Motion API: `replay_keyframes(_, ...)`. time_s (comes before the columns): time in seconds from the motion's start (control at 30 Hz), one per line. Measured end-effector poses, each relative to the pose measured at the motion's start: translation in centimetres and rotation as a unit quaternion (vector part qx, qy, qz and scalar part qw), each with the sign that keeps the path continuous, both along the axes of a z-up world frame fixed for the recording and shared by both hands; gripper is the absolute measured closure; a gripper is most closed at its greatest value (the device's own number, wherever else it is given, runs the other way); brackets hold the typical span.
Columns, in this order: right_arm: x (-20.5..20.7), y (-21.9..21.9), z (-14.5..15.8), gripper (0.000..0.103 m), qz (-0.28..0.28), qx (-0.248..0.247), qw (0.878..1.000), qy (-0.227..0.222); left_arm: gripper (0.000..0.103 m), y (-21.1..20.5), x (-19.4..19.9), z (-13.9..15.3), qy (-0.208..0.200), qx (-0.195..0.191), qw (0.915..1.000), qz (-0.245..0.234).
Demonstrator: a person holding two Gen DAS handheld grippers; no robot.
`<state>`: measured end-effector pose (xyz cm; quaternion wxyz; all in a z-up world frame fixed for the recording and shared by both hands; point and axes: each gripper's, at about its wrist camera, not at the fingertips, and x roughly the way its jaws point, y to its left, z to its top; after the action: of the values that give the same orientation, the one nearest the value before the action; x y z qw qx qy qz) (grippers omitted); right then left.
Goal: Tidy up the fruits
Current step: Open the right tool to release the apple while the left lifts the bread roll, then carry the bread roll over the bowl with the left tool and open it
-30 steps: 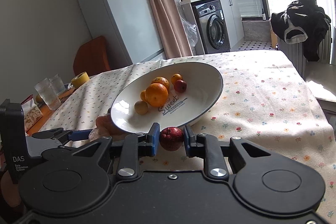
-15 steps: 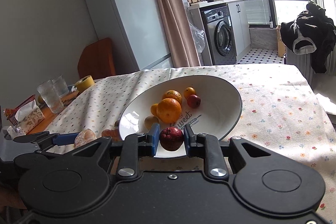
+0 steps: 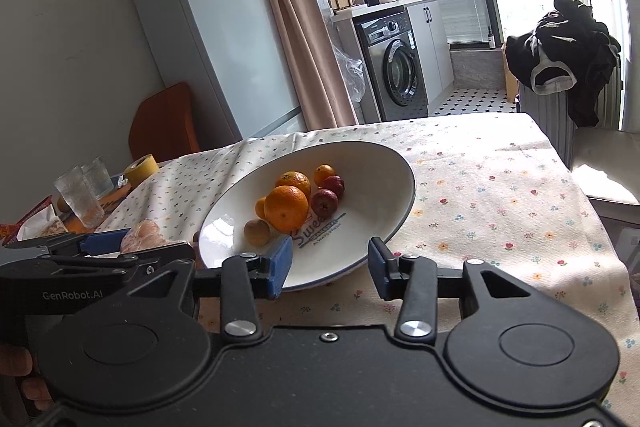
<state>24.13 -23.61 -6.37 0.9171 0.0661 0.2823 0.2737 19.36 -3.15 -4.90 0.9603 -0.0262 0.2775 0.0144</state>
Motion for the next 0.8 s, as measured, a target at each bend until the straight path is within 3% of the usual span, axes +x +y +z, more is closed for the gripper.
replay_keyframes(0.47,-0.6,-4.2,-0.3,0.056,-0.051,0.01,0.999,0.002,0.012,-4.1,3.9,-0.6,0.01,0.0,0.9998,-0.019)
replay_keyframes(0.8,-0.3,-5.8,-1.5,0.055,-0.069,0.022,0.997,0.013,0.011,-5.1,4.9,-1.3,0.02,0.02,0.9994,-0.019)
